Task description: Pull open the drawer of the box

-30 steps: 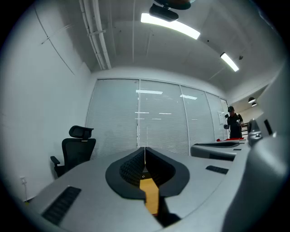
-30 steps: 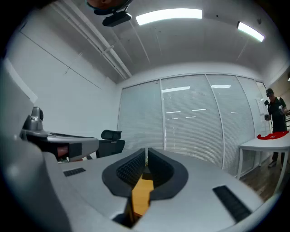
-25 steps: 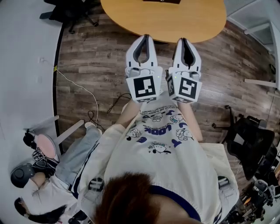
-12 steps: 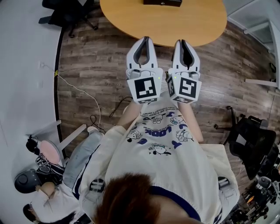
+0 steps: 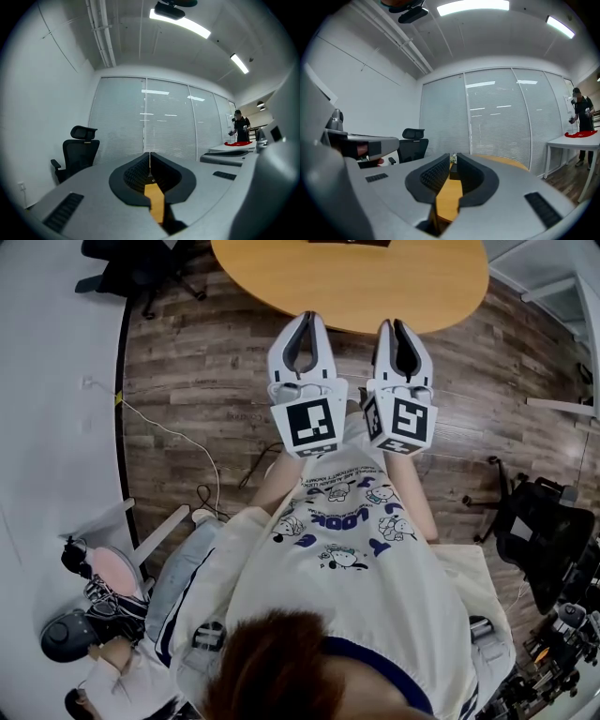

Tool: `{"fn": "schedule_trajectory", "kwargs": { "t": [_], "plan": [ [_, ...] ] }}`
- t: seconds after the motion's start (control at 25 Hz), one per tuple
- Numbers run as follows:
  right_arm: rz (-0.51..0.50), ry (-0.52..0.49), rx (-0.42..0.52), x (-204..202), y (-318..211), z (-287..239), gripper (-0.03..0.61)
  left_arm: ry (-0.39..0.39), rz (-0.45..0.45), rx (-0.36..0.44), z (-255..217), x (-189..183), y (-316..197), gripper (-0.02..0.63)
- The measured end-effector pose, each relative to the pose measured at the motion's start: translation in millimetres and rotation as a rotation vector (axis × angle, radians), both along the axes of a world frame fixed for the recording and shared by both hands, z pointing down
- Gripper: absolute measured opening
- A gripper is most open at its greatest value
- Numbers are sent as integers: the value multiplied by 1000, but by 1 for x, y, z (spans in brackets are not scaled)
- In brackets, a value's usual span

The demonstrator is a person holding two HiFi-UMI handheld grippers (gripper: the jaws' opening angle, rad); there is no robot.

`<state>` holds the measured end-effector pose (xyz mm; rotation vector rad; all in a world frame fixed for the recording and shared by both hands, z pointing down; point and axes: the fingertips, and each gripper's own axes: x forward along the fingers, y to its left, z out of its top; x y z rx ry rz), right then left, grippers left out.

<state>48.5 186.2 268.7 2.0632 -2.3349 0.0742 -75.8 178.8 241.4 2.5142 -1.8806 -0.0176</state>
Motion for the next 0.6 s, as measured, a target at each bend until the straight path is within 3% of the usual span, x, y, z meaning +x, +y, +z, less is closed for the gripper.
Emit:
{"fn": "schedule_trajectory", "kwargs": {
  "t": [0.6],
  "plan": [
    [-63, 8, -24, -8, -57, 7, 43, 4, -55, -27, 9, -4, -52, 18]
  ]
}}
